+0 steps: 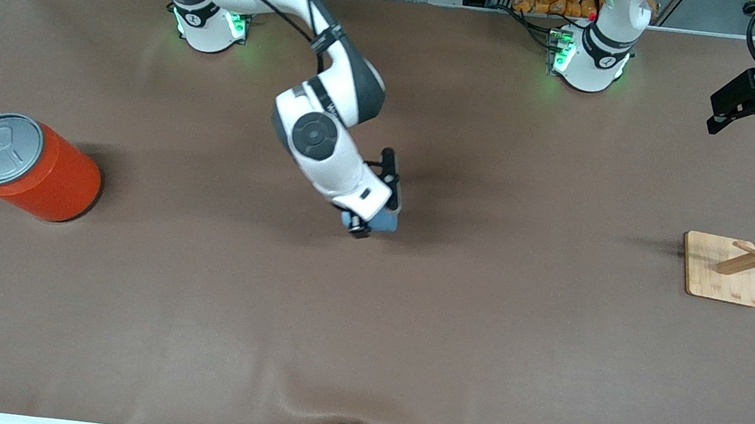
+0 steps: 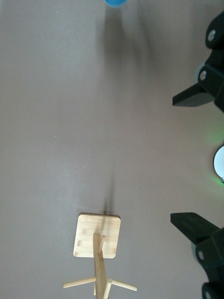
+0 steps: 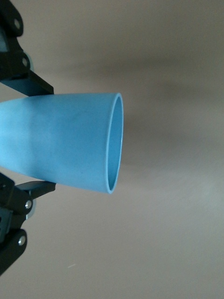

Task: Flip cup
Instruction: 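Lift the blue cup with the right gripper toward the table middle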

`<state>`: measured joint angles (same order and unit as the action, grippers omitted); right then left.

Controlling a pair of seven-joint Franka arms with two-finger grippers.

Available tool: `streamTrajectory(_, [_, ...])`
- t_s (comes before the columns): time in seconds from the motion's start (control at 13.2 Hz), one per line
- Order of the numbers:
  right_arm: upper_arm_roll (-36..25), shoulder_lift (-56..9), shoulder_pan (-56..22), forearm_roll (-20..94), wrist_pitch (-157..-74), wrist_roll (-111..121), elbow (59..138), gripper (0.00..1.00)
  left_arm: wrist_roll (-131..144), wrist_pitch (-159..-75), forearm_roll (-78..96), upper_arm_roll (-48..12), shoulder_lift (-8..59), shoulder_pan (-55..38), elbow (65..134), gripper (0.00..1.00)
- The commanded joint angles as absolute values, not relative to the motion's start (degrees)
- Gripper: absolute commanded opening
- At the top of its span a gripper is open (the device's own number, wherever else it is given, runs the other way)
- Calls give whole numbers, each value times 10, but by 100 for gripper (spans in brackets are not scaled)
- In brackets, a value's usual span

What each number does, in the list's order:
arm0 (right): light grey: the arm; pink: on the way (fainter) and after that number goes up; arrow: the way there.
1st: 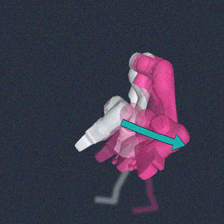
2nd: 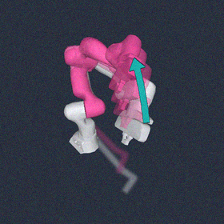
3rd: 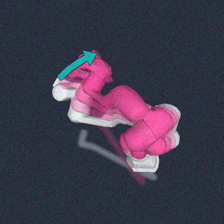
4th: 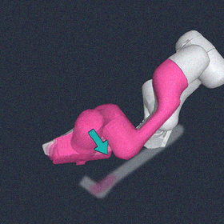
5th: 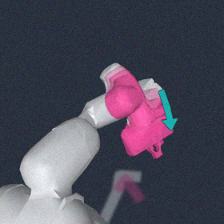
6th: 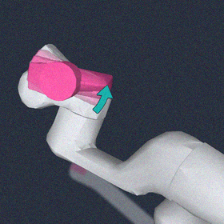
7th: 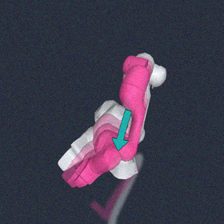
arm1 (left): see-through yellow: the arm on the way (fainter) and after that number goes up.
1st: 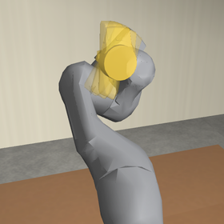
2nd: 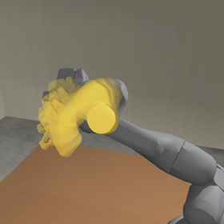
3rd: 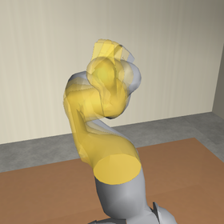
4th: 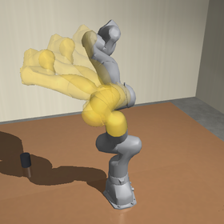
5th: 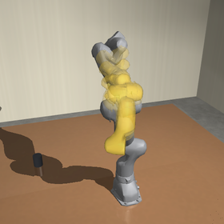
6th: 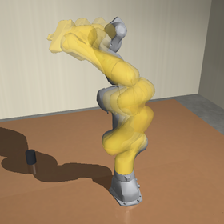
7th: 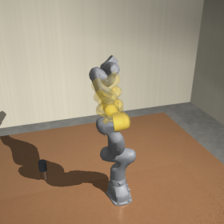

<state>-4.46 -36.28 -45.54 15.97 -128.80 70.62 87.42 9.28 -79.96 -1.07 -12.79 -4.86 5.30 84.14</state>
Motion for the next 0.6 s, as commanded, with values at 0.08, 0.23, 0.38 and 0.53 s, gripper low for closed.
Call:
streamTrajectory(0.08, [-44, -362, -508, 172, -1371, 735, 936, 13, 93, -792, -12, -134, -58, 57, 846, 100])
streamTrajectory(0.23, [-44, -373, -515, 174, -1390, 723, 948, 13, 92, -791, -12, -135, -58, 57, 846, 100])
streamTrajectory(0.38, [-44, -377, -514, 175, -1389, 697, 955, 13, 91, -790, -12, -135, -57, 57, 846, 100])
streamTrajectory(0.53, [-43, -377, -517, 175, -1392, 642, 975, 14, 91, -790, -12, -135, -57, 55, 846, 100])
